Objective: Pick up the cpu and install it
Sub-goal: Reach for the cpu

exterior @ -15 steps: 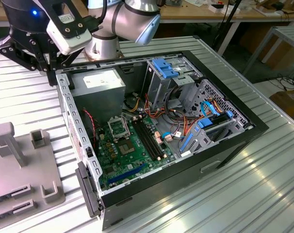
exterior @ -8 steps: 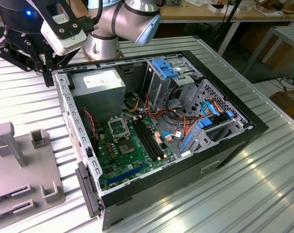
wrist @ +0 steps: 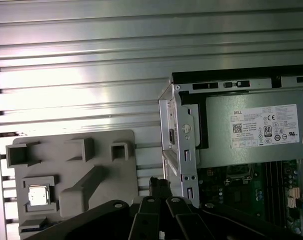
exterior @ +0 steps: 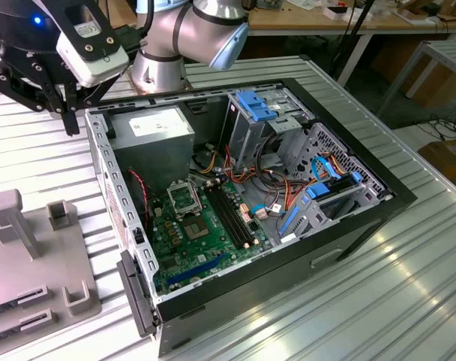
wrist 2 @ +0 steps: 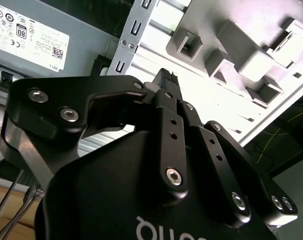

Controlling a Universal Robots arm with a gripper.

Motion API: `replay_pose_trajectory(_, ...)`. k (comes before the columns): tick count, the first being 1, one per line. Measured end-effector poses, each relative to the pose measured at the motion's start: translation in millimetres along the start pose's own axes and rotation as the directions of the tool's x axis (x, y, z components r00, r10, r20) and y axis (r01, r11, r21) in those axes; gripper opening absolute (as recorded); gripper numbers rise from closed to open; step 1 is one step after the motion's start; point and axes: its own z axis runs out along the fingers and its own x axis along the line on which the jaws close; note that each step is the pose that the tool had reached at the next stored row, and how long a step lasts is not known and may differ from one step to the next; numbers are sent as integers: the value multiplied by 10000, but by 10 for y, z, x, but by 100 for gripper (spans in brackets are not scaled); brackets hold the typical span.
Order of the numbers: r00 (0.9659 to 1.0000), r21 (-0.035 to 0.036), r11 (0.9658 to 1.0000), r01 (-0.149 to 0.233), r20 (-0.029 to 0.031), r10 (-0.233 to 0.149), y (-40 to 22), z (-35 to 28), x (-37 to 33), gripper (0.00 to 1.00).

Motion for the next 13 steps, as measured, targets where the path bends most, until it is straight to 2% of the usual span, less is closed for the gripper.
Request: replay_pose_trajectory(13,10000,0,10000,-1,0,1,-6,2,85,11)
